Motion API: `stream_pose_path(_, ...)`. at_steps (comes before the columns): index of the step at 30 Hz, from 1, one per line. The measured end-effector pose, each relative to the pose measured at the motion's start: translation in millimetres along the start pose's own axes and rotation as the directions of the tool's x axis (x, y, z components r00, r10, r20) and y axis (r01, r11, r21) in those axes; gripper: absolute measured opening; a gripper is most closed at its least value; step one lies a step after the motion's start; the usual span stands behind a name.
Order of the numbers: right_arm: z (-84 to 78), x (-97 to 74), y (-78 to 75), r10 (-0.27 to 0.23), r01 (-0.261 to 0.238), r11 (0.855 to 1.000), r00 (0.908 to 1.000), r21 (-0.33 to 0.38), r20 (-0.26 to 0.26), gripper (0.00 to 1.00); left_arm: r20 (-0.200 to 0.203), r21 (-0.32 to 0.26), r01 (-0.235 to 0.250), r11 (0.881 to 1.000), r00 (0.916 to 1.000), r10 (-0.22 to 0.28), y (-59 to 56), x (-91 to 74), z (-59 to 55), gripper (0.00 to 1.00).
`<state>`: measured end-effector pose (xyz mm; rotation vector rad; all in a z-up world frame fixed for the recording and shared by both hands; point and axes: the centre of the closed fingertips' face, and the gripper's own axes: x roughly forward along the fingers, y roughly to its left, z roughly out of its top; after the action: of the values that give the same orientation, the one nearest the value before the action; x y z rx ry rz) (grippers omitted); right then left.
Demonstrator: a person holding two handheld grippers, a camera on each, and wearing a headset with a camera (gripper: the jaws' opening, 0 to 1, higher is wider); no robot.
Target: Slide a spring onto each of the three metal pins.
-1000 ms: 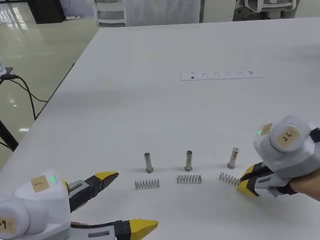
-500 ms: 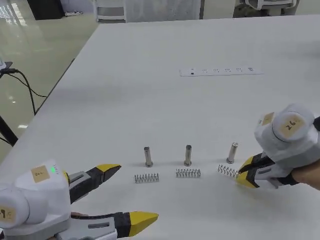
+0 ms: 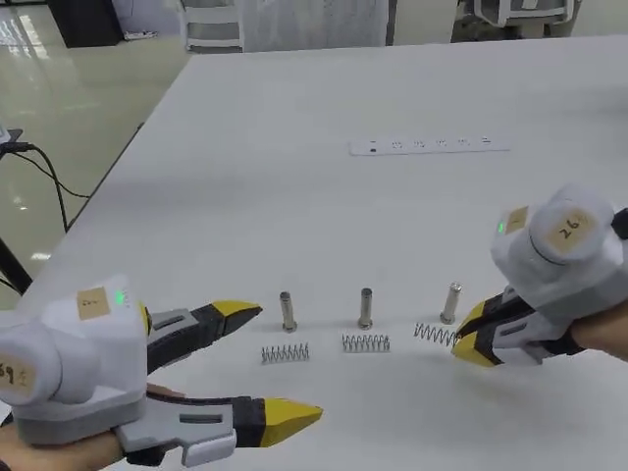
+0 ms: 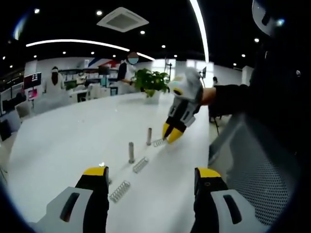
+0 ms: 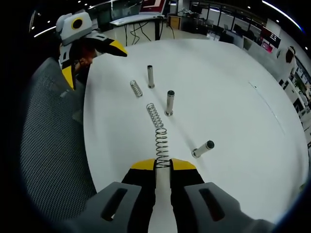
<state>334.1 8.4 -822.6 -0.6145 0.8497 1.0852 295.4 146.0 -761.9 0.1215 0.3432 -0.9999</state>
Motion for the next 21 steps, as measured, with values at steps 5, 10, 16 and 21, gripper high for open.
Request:
stream_pose_path(5, 7.7, -4.7, 4.3, 0.029, -0.03, 0.998, 0.9993, -0.05, -0.024, 0.07, -0.016, 0.03, 0.054, 0.998, 0.9984, -0.054, -7.2, 8.2, 5.0, 0.66)
stream_pose_path(10, 14.7, -6.2, 5.8, 0.044, -0.048, 0.995, 0.998, -0.091, -0.045, 0.07, -0.025, 0.031, 0.092, 0.995, 0.9955, -0.091, -8.1, 16.5, 6.6, 0.63)
stream_pose_path(16, 20.7, -5.9, 10.9, 0.06, -0.068, 0.99, 0.9961, -0.127, -0.064, 0.07, -0.047, 0.03, 0.129, 0.991, 0.9907, -0.127, -8.2, 28.6, 5.7, 0.6)
stream_pose_path(21, 24.1, -4.6, 13.2, 0.073, -0.083, 0.985, 0.9947, -0.15, -0.073, 0.07, -0.083, 0.039, 0.163, 0.986, 0.9838, -0.159, -7.1, 41.6, 2.1, 0.56)
